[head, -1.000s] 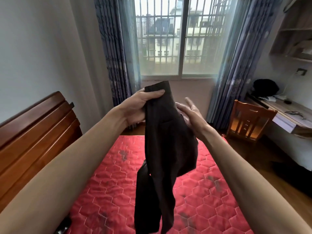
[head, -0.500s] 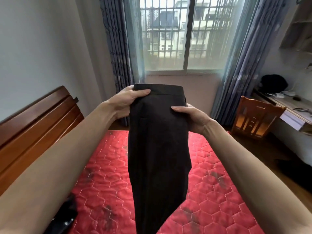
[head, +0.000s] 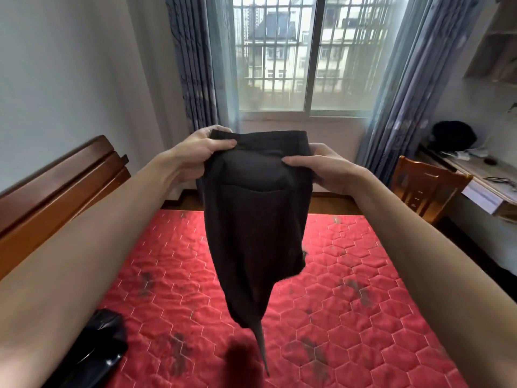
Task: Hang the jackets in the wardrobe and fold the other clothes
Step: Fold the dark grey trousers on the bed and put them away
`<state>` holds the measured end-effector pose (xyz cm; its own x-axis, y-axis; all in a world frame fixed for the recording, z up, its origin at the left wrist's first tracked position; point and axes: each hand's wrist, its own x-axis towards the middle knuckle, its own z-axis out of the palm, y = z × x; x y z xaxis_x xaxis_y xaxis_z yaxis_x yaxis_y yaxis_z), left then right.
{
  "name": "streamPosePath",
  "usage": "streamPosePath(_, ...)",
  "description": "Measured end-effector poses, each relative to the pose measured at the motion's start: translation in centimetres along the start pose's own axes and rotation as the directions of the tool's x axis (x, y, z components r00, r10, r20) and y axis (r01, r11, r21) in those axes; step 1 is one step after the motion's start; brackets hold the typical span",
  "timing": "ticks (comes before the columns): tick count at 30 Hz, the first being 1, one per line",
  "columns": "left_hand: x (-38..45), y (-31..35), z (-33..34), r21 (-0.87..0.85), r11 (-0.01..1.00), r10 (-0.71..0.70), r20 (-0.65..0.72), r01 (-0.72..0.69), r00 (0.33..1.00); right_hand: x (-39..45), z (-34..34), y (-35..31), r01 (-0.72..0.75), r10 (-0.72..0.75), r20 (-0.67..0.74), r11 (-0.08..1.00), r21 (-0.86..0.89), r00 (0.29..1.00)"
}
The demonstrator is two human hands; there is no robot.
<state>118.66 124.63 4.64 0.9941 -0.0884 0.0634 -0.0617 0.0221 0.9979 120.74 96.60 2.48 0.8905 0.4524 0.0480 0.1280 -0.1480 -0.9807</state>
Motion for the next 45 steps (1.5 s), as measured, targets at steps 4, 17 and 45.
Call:
streamPosePath(4, 0.1, -1.2, 0.7, -0.046, 0.999, -0.014, -0.007, 0.014, 1.000, 0.1, 0.1, 1.0, 0.054, -0.049, -0.134, 0.998, 0.031, 0.990)
streamPosePath(17, 3.4, -2.7, -2.5, 0.446, 0.839, -0.482, 0.345, 0.311, 0.805, 2.5, -2.4, 3.0, -0.225, 0.211, 0.143, 0.970, 0.092, 0.967)
streamPosePath(45, 2.2, -26.6, 3.1, 0.776, 0.379, 0.399, 0.355, -0.504, 0.846, -1.6, -1.9, 26.3, 0.282, -0.649, -0.222, 0.578, -0.766, 0.727)
